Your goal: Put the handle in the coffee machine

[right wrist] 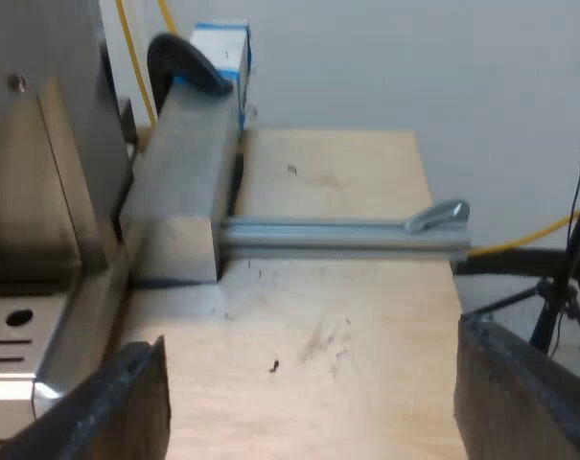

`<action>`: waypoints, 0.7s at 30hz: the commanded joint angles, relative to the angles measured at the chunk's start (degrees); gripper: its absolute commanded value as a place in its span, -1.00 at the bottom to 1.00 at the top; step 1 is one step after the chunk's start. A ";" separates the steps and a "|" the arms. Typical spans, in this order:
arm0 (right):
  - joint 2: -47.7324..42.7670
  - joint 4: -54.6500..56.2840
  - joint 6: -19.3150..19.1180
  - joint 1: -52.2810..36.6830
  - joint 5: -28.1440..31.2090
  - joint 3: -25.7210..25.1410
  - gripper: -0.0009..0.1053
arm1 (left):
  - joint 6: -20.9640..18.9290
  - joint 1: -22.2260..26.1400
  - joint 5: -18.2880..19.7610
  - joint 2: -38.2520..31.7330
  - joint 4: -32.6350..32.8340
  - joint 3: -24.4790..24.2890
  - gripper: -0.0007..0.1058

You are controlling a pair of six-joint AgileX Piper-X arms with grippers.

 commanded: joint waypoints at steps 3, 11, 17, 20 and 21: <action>-2.60 0.08 0.86 -0.35 -0.57 2.96 0.23 | 0.40 0.02 0.49 -4.00 -0.35 3.08 0.36; -2.50 0.08 2.83 -0.35 -0.57 9.25 0.23 | 0.40 0.02 0.49 -4.01 2.64 5.97 0.36; -2.50 0.27 2.83 -0.35 -0.57 11.41 0.23 | 0.40 0.02 0.49 -4.01 2.65 5.96 0.36; -2.50 2.41 2.83 -0.35 -0.47 12.29 0.23 | 0.40 0.02 0.49 -4.01 2.65 5.96 0.36; -2.50 4.45 3.09 -0.35 1.61 12.45 0.23 | 0.40 0.02 0.49 -4.01 2.65 5.96 0.36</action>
